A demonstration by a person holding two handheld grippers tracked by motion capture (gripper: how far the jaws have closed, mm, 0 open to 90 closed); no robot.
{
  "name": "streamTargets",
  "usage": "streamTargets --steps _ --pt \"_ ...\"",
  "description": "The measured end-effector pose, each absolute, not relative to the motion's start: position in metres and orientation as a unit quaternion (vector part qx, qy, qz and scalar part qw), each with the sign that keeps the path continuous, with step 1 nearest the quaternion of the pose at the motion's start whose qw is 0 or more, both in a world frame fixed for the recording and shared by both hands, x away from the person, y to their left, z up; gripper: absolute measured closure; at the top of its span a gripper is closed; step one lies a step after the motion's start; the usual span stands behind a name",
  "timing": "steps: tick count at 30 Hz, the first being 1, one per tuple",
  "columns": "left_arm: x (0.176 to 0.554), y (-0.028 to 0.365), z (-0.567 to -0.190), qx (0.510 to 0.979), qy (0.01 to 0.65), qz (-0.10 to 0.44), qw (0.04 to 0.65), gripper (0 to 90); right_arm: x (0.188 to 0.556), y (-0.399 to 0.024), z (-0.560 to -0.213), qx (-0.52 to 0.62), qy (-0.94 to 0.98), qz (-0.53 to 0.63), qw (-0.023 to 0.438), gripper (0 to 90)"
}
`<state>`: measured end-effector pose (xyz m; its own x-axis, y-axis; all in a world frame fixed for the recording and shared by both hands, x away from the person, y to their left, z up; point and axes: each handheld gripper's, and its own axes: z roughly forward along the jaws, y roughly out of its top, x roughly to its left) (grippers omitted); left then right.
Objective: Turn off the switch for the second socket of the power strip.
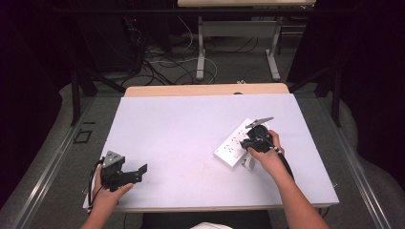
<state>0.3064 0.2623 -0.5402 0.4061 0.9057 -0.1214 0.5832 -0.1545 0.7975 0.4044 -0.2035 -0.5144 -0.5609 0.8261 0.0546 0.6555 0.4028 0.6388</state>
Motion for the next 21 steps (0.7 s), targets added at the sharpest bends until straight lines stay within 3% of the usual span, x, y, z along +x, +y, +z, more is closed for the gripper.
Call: streamTargets --steps 21 --pt "0.3069 0.2623 -0.5407 0.735 0.507 0.198 0.405 4.8 0.4055 -0.2001 -0.52 0.437 0.841 0.291 0.133 85.6"
